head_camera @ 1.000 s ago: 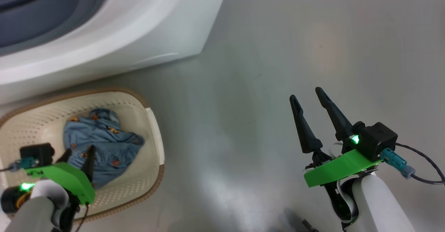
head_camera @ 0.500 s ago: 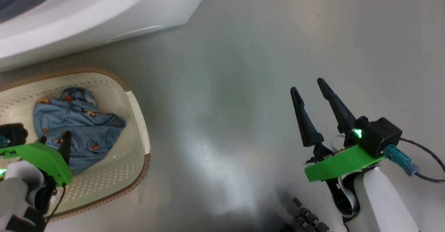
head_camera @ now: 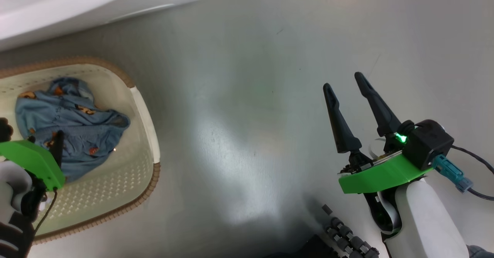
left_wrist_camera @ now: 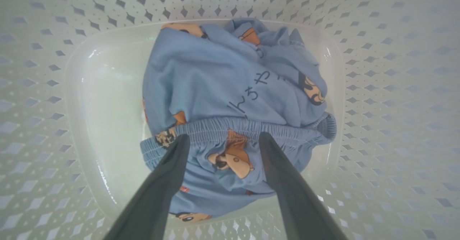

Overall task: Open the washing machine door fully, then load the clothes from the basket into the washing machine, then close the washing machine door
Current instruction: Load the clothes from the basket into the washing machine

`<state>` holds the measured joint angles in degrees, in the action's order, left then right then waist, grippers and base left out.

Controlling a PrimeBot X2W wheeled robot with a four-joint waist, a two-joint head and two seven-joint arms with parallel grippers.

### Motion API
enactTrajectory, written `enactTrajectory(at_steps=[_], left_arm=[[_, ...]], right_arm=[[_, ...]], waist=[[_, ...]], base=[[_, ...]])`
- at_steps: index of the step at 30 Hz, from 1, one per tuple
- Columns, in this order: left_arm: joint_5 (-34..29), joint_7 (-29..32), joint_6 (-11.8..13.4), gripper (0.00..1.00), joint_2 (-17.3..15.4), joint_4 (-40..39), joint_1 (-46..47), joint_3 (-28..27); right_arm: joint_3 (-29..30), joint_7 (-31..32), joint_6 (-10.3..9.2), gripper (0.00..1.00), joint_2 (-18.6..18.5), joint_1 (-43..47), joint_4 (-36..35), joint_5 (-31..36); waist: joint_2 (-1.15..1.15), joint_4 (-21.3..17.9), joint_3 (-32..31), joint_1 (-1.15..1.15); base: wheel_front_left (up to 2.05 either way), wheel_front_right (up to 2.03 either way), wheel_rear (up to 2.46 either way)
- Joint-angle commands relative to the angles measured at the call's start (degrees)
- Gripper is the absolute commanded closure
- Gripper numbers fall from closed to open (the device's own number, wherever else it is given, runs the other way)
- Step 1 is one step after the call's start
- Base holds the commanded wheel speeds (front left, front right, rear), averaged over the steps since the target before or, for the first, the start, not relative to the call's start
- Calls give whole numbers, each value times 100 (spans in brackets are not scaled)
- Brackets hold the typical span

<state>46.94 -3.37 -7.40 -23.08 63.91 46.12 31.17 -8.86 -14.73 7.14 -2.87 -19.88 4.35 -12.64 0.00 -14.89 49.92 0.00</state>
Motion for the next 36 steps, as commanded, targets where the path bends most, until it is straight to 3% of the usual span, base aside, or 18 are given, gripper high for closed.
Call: enactTrajectory(at_steps=[1,36], left_arm=[[66,47,-9,0,-292,38,29,-51],[421,144,-9,0,-163,341,962,930]], right_arm=[[-128,-27,35,0,-1,119,-172,84],[19,-27,35,0,0,243,-545,358]], waist=[[0,-14,106,0],[0,100,715,0]], base=[[0,0,0],[0,0,0]])
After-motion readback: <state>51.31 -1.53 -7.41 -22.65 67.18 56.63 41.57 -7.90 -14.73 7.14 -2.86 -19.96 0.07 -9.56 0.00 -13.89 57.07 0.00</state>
